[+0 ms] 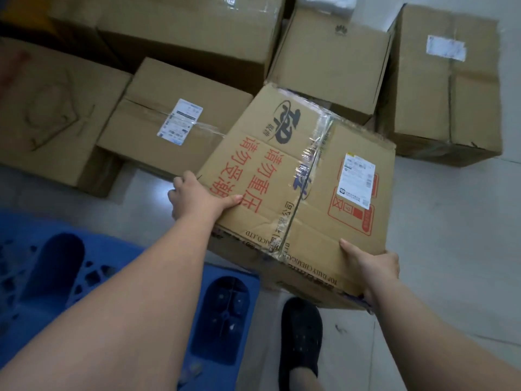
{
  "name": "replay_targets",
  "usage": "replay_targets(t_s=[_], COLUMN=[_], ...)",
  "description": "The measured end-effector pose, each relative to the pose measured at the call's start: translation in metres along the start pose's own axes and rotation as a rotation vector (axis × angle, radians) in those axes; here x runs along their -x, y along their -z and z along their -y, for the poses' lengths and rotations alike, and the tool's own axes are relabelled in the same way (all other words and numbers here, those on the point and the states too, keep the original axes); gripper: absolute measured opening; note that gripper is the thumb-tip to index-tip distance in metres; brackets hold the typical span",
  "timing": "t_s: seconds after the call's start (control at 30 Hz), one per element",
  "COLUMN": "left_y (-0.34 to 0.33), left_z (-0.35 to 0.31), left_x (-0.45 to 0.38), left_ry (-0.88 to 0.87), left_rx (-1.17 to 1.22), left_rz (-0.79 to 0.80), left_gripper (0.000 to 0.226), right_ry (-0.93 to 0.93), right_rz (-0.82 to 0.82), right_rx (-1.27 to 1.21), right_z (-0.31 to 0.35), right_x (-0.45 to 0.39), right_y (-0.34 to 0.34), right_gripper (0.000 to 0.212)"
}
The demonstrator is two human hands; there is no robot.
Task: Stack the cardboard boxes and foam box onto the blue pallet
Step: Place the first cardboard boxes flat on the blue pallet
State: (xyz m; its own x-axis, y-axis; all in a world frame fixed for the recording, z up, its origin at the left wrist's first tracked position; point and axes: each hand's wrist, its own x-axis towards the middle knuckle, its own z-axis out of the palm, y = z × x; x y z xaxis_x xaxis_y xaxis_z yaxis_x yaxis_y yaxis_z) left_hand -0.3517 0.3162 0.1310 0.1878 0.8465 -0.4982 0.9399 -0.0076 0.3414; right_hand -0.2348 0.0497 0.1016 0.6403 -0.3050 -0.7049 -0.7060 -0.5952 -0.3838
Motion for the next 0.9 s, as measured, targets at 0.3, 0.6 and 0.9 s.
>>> replay_targets(t_s=[0.3, 0.6, 0.9], left_y=[0.104, 0.144, 0.035], left_z=[0.071, 0.237, 0.373], left_x=[0.106, 0.227, 0.434], left_ry=[-0.068, 0.425, 0.937], left_rx=[0.033, 0.27, 0.673], left_rz=[-0.1, -0.286, -0.342], left_gripper=[0.093, 0.088, 0.084], right_ry=[0.066, 0.306, 0.637], right_rz=[0.128, 0.37, 0.449], right_rx=[-0.203, 0.282, 0.826], right_z=[-0.062, -0.074, -0.174], right_x=[0.122, 0.198, 0.242], right_y=[0.039, 0.016, 0.035], right_gripper=[0.083, 0.082, 0.085])
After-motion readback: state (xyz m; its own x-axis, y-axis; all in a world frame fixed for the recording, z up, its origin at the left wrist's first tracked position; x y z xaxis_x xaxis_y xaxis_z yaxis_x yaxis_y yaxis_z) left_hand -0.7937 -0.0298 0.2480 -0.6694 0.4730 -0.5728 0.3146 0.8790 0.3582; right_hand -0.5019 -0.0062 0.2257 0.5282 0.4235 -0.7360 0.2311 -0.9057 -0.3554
